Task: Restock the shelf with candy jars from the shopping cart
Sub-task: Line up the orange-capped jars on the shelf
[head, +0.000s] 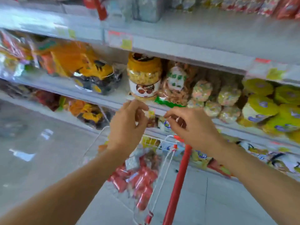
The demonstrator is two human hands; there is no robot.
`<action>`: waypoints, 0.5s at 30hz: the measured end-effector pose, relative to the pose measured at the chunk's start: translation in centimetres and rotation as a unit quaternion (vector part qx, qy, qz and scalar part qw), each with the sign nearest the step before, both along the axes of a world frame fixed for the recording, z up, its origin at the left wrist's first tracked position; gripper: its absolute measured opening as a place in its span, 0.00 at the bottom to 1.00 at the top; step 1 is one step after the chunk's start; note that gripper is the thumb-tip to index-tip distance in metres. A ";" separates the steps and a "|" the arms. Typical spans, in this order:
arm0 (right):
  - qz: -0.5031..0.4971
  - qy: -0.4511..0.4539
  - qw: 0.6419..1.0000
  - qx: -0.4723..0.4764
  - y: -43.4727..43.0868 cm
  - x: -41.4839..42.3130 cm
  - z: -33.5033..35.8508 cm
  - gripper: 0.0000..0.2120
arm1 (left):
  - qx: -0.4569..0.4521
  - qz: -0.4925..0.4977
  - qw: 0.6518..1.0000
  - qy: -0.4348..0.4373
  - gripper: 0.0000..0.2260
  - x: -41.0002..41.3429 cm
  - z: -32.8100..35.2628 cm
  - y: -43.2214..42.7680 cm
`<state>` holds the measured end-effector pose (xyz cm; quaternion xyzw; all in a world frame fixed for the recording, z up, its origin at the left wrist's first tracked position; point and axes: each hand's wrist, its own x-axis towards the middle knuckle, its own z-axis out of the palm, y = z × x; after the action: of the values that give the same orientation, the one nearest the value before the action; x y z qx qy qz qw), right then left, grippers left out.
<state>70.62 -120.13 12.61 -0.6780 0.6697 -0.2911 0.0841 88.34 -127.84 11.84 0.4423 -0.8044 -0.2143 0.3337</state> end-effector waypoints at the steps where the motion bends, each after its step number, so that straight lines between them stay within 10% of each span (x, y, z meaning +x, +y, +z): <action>1: 0.011 -0.002 0.999 0.044 -0.6 1.9 -2.3 0.08 | 0.029 0.006 0.999 -0.023 0.07 2.4 -2.4 0.1; 7: 0.041 -0.018 0.959 0.280 -1.9 9.2 -14.9 0.16 | 0.164 0.091 0.928 -0.321 0.15 12.6 -13.4 2.6; 15: 0.025 0.034 0.870 0.491 -1.0 12.3 -26.8 0.35 | 0.285 0.069 0.852 -0.434 0.28 18.4 -21.9 5.4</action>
<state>82.90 -121.16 -14.14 -0.5755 0.7115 0.1009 0.3904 106.72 -122.45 -10.04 0.6200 -0.7388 -0.1965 -0.1763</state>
